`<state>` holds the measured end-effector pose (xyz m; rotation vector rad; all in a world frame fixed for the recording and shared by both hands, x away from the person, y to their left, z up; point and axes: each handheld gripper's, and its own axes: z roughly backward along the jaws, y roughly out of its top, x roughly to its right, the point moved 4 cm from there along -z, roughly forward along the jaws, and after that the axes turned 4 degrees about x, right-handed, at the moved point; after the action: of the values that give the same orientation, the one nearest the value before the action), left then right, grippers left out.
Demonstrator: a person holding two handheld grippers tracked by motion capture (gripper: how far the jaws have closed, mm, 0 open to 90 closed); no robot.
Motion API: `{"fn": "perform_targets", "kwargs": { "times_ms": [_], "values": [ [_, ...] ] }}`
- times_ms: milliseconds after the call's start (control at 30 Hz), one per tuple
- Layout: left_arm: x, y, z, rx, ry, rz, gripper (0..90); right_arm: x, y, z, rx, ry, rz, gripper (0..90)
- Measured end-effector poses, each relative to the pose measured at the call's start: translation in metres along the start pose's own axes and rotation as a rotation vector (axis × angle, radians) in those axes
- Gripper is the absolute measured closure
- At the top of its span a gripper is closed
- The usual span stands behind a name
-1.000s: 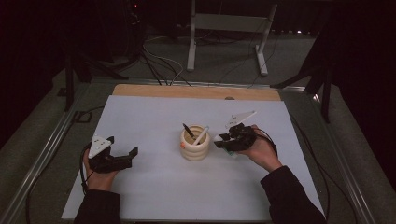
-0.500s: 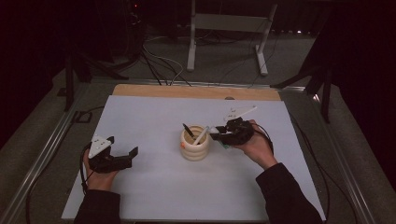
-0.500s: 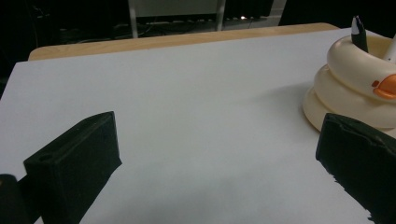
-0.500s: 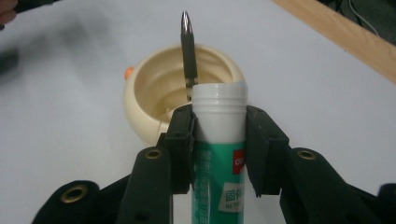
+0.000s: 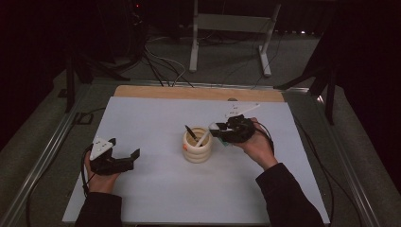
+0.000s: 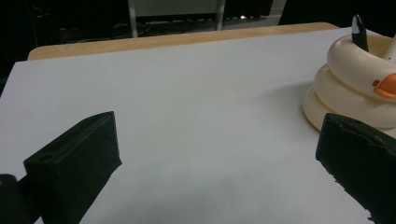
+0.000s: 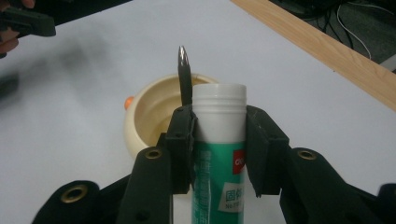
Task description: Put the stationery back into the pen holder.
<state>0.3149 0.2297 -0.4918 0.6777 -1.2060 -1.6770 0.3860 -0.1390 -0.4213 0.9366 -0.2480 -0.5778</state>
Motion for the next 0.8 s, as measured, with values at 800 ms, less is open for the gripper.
{"fn": "perform_targets", "kwargs": {
  "times_ms": [800],
  "values": [
    [-0.001, 0.0, 0.001, 0.003, 0.002, 0.002, 0.0, -0.005, 0.019, -0.007, 0.09, -0.021, -0.024, 66.1]
  ]
}}
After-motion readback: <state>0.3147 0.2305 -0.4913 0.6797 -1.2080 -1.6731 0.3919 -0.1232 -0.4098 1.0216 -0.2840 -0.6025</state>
